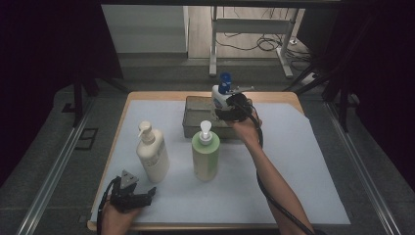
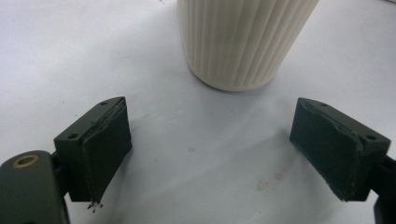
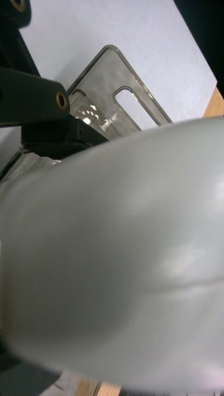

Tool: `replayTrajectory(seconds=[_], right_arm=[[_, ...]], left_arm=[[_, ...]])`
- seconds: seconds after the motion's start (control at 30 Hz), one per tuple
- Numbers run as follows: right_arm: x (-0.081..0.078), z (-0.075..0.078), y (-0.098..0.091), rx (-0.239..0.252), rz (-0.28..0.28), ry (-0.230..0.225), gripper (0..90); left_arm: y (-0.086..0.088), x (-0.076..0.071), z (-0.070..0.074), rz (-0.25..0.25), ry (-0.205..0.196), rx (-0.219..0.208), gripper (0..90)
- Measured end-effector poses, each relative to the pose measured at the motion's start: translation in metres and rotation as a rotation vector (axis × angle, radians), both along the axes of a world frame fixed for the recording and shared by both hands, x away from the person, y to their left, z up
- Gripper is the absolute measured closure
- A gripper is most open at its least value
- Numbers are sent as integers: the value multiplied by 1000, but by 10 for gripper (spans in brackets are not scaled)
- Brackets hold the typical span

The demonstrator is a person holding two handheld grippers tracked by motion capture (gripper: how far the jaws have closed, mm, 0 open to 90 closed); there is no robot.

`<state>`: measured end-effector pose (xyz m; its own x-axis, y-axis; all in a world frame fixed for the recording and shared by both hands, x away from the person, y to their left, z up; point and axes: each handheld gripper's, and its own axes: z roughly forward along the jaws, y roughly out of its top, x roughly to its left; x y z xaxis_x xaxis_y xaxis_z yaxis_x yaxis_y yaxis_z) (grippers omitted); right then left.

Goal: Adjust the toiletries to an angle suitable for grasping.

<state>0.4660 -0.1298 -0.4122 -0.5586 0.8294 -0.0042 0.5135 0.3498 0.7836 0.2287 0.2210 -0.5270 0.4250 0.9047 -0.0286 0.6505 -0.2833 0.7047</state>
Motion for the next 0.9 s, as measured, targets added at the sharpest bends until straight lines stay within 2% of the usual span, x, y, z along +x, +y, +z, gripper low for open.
replayTrajectory(seconds=[0.33, 0.7, 0.9], right_arm=[[-12, 3, -13, 9, 21, -16, 381], [-26, -1, -32, 42, 44, 4, 472], [-34, -5, -40, 18, 51, -3, 558]], left_arm=[[0, 0, 0, 0, 0, -1, 122], [0, 0, 0, 3, 1, -3, 122], [0, 0, 0, 3, 1, -2, 122]])
